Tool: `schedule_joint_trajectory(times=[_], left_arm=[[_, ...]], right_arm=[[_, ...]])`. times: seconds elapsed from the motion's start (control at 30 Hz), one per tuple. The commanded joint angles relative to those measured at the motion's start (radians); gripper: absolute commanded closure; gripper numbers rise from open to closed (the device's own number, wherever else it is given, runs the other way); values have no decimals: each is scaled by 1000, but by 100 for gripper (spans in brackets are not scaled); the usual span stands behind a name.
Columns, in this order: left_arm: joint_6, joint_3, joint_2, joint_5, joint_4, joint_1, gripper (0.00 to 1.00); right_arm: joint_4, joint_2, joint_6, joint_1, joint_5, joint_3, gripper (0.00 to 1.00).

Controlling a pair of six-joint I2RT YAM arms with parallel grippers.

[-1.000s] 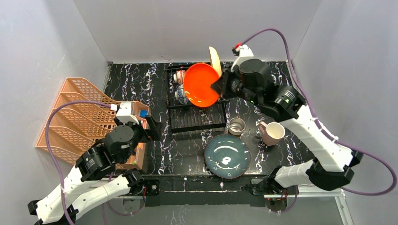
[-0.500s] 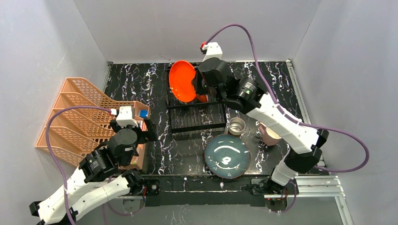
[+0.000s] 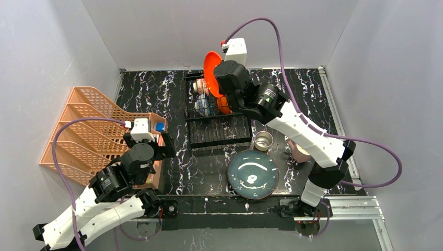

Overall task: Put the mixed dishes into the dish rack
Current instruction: Pick up the plate from the corner of the board, then insert the plate into the dish rack.

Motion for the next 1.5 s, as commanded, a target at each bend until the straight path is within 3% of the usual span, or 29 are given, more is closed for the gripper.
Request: schedule_joint_trajectory(times=[0.0, 0.2, 1.03, 1.3, 1.47], left_arm=[[7, -3, 5, -36, -2, -4, 2], [8, -3, 21, -31, -1, -4, 2], [6, -3, 15, -25, -2, -4, 2], [-34, 56, 97, 256, 241, -4, 2], [-10, 111, 186, 258, 263, -4, 2]], right_arm=[[69, -4, -74, 17, 161, 48, 99], [92, 29, -129, 54, 240, 54, 99], [31, 127, -111, 50, 291, 51, 99], [18, 147, -105, 37, 289, 67, 99], [-16, 168, -117, 33, 313, 108, 99]])
